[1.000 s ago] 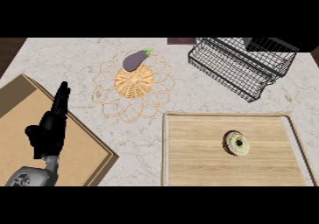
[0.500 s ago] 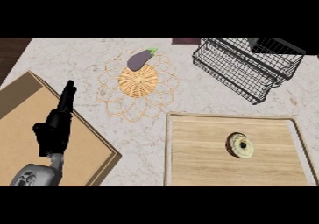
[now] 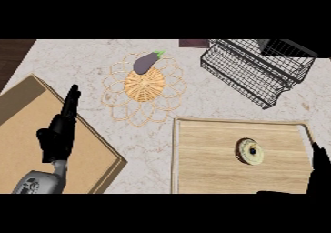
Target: Pick the cupcake from the tray and place it in the tiered basket
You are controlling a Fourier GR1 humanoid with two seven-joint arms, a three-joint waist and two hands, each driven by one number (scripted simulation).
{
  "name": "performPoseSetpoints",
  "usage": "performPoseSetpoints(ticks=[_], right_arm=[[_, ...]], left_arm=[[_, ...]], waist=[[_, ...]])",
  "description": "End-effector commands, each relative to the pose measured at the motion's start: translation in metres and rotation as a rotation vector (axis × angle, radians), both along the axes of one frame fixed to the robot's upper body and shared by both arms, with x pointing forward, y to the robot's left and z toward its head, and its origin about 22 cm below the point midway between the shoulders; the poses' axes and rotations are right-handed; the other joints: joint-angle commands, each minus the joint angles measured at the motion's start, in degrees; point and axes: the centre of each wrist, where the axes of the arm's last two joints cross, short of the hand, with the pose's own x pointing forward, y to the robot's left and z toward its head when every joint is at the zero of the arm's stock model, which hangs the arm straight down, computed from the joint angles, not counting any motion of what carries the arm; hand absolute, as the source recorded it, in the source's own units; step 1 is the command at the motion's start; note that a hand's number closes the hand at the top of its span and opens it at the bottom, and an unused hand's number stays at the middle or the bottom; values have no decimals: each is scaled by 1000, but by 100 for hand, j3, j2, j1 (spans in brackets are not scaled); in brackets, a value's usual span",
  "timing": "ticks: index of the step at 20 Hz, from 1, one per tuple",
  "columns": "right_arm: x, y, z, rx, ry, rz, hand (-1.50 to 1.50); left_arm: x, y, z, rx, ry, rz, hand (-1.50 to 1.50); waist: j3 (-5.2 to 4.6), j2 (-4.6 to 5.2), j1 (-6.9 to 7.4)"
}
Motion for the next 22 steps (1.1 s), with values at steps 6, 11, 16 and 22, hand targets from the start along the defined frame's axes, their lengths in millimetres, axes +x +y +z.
performPoseSetpoints(ticks=[6, 11, 16, 22], right_arm=[[31, 31, -9, 3, 263, -102, -150], [48, 41, -16, 44, 317, -108, -150], [63, 48, -16, 50, 329, -104, -150], [77, 50, -27, 53, 372, -100, -150]], left_arm=[[-31, -5, -45, -58, 246, 22, 0], [-33, -12, -46, -48, 246, -1, 0], [-39, 3, -52, -42, 264, 27, 0], [-44, -9, -60, -61, 256, 29, 0]], waist=[[-101, 84, -47], [-87, 65, -134], [-90, 62, -162], [-88, 70, -202]])
